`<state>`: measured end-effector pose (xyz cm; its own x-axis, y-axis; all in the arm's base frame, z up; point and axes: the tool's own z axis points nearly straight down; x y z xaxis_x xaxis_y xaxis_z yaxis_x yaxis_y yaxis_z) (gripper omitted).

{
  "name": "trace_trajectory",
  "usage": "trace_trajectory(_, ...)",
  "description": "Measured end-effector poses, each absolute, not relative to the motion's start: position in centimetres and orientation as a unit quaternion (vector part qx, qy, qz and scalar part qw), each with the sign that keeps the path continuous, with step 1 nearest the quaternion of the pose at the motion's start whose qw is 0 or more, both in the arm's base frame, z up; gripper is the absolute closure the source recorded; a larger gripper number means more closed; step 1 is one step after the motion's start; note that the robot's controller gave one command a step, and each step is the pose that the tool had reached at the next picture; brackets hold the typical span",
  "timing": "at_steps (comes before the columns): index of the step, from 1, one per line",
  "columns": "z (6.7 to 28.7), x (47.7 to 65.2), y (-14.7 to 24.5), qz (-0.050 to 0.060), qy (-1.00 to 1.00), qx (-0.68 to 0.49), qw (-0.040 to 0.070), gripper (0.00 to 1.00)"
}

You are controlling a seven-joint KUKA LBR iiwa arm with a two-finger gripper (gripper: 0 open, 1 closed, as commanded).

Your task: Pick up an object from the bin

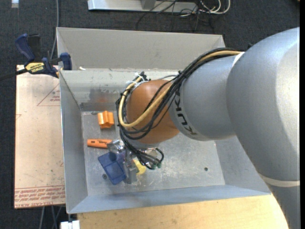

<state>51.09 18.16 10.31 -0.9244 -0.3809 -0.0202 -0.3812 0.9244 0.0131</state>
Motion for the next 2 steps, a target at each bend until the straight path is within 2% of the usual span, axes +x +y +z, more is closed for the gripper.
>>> trace_trajectory(1, 7.1, 52.9, 17.7, 0.012, 0.996, 0.084, 0.007, 1.0)
trace_trajectory(2, 14.7, 53.1, 24.4, 0.016, 0.983, 0.182, 0.008, 1.0)
